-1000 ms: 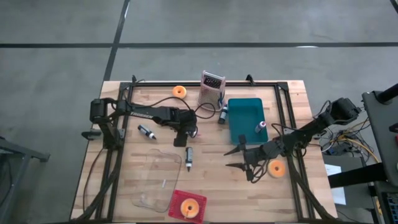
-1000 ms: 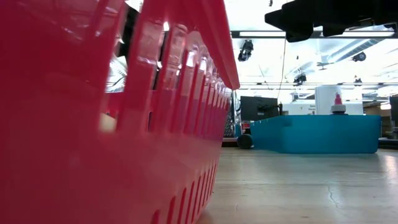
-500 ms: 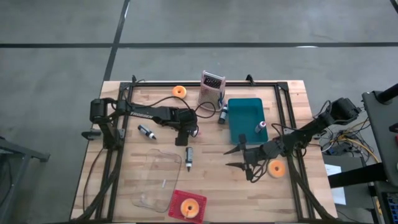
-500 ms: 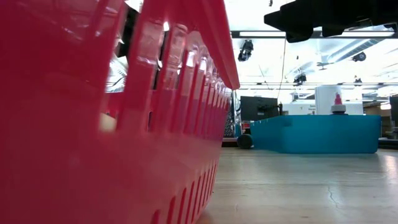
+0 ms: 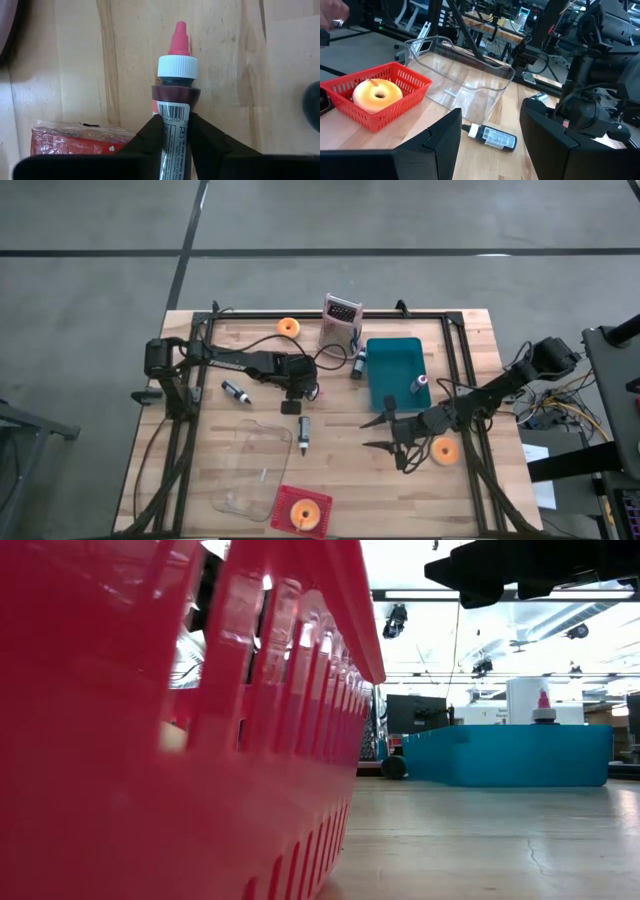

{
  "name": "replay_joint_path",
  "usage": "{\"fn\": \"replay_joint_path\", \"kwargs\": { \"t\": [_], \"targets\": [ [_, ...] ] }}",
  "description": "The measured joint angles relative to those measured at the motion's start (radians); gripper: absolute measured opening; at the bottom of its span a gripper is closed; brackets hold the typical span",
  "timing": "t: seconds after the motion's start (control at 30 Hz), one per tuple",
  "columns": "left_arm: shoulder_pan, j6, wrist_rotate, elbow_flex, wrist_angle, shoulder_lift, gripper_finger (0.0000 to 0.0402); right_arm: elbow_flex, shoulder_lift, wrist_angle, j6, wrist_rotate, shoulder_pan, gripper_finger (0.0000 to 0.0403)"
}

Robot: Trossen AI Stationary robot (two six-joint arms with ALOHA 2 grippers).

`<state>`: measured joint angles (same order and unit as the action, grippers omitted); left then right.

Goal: Pick & Place Food Item
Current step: Put the pink food coloring bottle into the blue bin

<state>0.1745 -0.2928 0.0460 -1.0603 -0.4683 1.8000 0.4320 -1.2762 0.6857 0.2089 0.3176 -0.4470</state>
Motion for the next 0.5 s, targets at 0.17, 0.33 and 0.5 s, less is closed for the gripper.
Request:
{"fn": "replay_joint_path", "kwargs": {
  "t": [0.17, 0.33, 0.5],
  "targets": [
    [0.0, -0.007, 0.0, 0.0, 0.0, 0.0, 0.0053, 0.0, 0.0, 0.0, -0.007, 0.0, 0.0, 0.0198],
    [0.0, -0.008, 0.0, 0.0, 0.0, 0.0, 0.0047, 0.0, 0.0, 0.0, -0.008, 0.0, 0.0, 0.0198],
    [0.0, -0.015, 0.001, 0.0, 0.0, 0.0, 0.0043, 0.0, 0.0, 0.0, -0.014, -0.001, 0.0, 0.0198]
  ]
}}
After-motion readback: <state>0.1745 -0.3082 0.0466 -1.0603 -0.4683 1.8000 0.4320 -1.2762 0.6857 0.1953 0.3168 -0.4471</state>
